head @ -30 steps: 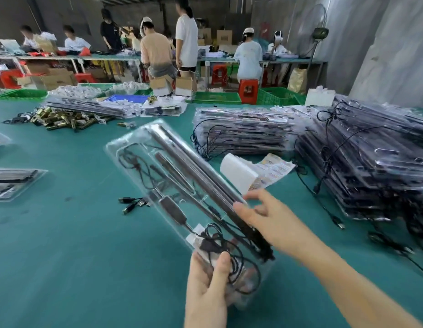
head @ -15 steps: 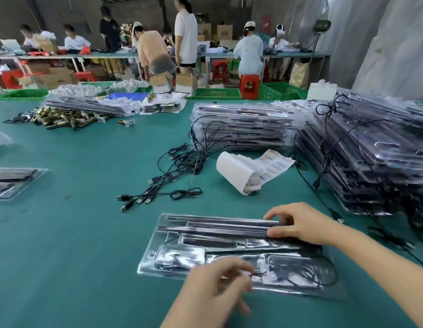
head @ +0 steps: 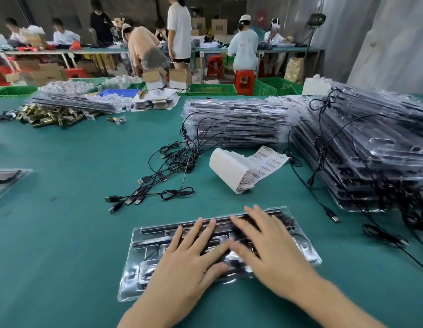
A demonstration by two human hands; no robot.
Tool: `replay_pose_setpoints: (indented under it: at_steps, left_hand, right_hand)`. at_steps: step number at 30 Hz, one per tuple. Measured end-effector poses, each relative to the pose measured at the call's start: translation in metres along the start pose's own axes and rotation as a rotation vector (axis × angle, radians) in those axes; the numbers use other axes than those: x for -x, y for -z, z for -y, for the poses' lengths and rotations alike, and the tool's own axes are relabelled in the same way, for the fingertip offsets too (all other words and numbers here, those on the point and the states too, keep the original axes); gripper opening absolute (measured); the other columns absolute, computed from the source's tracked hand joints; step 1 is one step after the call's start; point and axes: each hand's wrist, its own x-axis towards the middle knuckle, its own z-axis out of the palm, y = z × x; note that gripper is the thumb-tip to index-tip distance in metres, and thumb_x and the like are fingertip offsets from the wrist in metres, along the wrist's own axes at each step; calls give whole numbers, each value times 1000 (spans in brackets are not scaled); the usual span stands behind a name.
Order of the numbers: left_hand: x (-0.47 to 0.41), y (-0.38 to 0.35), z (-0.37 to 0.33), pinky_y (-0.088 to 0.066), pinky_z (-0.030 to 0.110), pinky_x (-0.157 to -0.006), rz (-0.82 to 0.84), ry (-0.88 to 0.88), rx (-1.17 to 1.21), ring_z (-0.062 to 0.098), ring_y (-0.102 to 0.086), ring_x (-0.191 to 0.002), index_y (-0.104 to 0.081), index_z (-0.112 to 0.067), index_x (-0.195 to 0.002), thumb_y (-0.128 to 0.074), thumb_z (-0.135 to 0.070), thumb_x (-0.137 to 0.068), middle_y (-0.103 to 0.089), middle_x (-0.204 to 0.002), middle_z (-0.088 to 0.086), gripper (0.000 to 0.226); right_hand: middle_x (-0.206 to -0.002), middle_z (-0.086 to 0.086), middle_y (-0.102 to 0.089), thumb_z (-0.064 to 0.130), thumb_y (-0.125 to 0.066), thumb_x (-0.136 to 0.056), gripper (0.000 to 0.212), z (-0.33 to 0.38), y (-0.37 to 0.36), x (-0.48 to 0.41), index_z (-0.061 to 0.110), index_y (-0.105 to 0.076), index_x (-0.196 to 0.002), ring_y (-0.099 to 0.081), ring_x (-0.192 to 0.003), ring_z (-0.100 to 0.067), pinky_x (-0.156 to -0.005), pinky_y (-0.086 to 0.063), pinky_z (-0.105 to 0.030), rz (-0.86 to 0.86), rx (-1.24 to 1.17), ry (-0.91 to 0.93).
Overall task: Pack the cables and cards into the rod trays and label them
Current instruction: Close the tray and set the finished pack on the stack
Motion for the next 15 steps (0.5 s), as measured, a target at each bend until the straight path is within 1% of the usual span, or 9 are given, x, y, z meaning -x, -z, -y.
replay_pose_setpoints:
  at_steps: [1,2,5,6,8,10,12,14,15]
  left_hand:
    - [0,1,-1,-34,48,-115,14,1,-11,24,-44,-144,-45,-48,-149,-23,-58,-105,-46,-156,-3,50]
    - [0,0,-1,-33,48,-113,16,-8,-25,24,-45,-143,-46,-47,-148,-25,-58,-103,-47,-156,-3,51]
    - [-1,0,-1,-49,49,-105,22,-11,-102,26,-49,-140,-50,-44,-147,-27,-56,-102,-50,-154,0,52]
    - [-1,-1,-1,-46,49,-107,22,-13,-116,26,-50,-139,-51,-43,-146,-27,-56,-102,-51,-153,1,53]
    - [-1,-3,-1,-33,49,-107,20,-19,-124,28,-52,-137,-54,-41,-145,-20,-55,-104,-53,-151,2,54]
    - [-3,-2,-2,-32,47,-104,34,-12,-124,28,-54,-136,-55,-41,-144,-11,-53,-107,-54,-150,2,59]
    - [-4,-1,-3,-37,50,-106,42,-13,-155,28,-55,-134,-56,-40,-142,-16,-54,-106,-56,-148,2,57]
    - [-6,1,-4,-37,49,-107,59,-37,-164,28,-56,-133,-59,-38,-141,-26,-55,-100,-57,-147,1,55]
    - [-6,3,-5,-34,47,-106,82,-47,-154,27,-56,-133,-59,-37,-141,-28,-56,-98,-57,-147,1,56]
  right_hand:
    - [-170,11,1,86,8,-84,84,4,-7,5,49,-9,-158,18,-153,-5,-126,2,-41,14,62,13]
    - [-170,10,6,86,9,-84,85,6,-10,7,49,-4,-159,23,-152,-5,-125,6,-43,11,113,21]
    - [-169,8,15,86,8,-85,82,5,-12,6,49,3,-158,30,-149,-7,-123,9,-46,-8,177,26]
    - [-169,7,16,86,7,-86,81,4,-13,6,49,4,-158,30,-149,-7,-123,10,-46,-5,184,37]
    - [-169,6,17,86,3,-88,79,4,-15,6,49,6,-158,30,-150,-8,-122,11,-46,-2,173,49]
    - [-168,6,21,86,3,-87,77,4,-15,4,51,10,-156,32,-149,-9,-122,12,-47,17,166,45]
    - [-166,6,25,86,3,-87,77,4,-13,4,51,13,-154,34,-148,-9,-121,13,-47,29,165,53]
    - [-168,4,18,85,-3,-89,76,3,-10,6,50,6,-156,28,-151,-12,-121,10,-45,22,153,35]
    - [-170,1,7,84,-8,-91,76,3,-9,7,48,-4,-158,16,-155,-15,-121,4,-44,2,167,27]
